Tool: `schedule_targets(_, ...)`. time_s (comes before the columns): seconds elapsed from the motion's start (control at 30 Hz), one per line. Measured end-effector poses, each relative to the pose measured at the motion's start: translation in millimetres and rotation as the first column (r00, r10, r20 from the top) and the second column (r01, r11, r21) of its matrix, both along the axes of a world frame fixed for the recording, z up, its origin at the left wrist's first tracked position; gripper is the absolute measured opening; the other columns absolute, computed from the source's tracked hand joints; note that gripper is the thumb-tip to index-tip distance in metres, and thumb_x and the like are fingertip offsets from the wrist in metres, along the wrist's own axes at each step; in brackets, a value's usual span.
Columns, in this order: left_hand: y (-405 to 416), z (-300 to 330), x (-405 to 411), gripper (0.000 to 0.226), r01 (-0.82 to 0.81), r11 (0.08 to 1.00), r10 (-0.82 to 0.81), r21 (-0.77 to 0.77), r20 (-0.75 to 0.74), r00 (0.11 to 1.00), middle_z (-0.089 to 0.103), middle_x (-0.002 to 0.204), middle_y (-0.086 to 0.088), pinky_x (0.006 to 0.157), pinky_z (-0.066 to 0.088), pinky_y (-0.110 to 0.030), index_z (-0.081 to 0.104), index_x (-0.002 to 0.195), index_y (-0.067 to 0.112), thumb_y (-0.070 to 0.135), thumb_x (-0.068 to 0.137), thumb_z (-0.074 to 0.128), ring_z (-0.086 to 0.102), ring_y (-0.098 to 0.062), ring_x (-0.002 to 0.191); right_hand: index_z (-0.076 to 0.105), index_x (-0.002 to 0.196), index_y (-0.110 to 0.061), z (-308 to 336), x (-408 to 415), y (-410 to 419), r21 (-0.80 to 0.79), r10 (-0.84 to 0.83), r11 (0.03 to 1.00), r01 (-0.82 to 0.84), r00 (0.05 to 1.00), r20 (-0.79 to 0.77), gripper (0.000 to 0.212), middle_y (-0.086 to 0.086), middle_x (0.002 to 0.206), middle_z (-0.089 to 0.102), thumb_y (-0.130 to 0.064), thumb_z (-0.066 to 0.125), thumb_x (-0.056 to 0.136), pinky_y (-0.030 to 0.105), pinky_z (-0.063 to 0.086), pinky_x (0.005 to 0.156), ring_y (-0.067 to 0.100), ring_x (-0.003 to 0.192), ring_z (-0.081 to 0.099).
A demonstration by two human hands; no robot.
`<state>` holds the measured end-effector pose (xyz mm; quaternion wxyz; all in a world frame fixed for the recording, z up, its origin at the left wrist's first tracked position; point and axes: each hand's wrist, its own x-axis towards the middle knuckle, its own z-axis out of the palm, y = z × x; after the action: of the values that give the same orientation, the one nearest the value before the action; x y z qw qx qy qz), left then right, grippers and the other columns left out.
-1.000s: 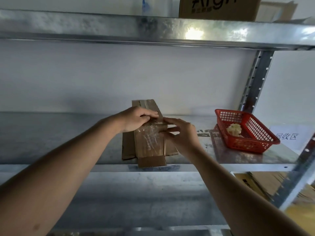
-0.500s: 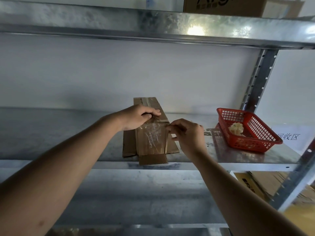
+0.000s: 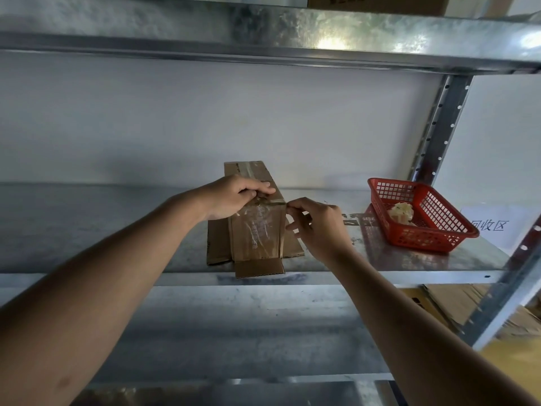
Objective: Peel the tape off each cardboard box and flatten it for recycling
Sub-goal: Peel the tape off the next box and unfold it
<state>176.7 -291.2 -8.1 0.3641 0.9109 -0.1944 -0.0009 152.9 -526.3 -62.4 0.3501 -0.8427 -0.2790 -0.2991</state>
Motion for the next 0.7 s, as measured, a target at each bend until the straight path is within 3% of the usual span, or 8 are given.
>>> schedule_targets(0.17,-2,3,3,0.046,-0.022,1.0,0.022,0.017,0.002,1.0,0.052,0.14,0.032,0.093,0.022,0.001,0.067,0.133,0.039,0.009,0.11,0.042,0.038,0.012,0.132,0.081,0.102,-0.013,4,-11,3,-0.018,-0.037,0.999,0.039,0.996,0.081,0.011,-0.005,0.094,0.081,-0.015,0.075,0.092,0.03,0.061,0.072,0.009,0.071,0.076)
schedule_targets(0.27,-2,5,4,0.046,-0.035,0.999,0.035,0.03,-0.01,0.999,0.053,0.14,0.03,0.101,0.022,-0.006,0.069,0.131,0.042,0.009,0.109,0.044,0.039,0.011,0.131,0.08,0.094,-0.008,5,-11,5,-0.051,-0.063,0.996,0.069,0.991,0.121,0.012,0.002,0.086,0.08,-0.014,0.07,0.095,0.037,0.06,0.068,0.019,0.071,0.076)
schedule_targets(0.4,-1,2,4,0.046,-0.024,0.999,0.024,0.022,-0.005,1.0,0.054,0.132,0.038,0.107,0.02,-0.009,0.069,0.129,0.043,0.009,0.109,0.044,0.039,0.024,0.122,0.078,0.094,-0.007,6,-10,2,-0.139,-0.068,0.987,0.083,0.991,0.112,0.018,0.006,0.082,0.078,-0.015,0.064,0.099,0.04,0.057,0.064,0.027,0.072,0.074)
schedule_targets(0.53,1,0,6,0.047,-0.016,1.0,0.016,0.027,0.012,1.0,0.051,0.151,0.023,0.12,0.019,-0.021,0.069,0.126,0.046,0.009,0.109,0.044,0.037,0.006,0.142,0.073,0.088,-0.004,10,-9,3,-0.24,-0.084,0.964,0.112,0.989,0.125,0.019,0.009,0.074,0.072,-0.015,0.061,0.098,0.042,0.053,0.06,0.031,0.066,0.067)
schedule_targets(0.7,1,1,7,0.048,-0.008,1.0,0.008,0.03,0.011,1.0,0.05,0.152,0.024,0.117,0.018,-0.019,0.069,0.126,0.047,0.01,0.109,0.045,0.036,0.003,0.144,0.067,0.079,-0.003,24,-11,1,-0.347,-0.111,0.927,0.143,0.988,0.109,0.019,0.011,0.069,0.064,-0.015,0.062,0.093,0.043,0.051,0.06,0.036,0.064,0.059)
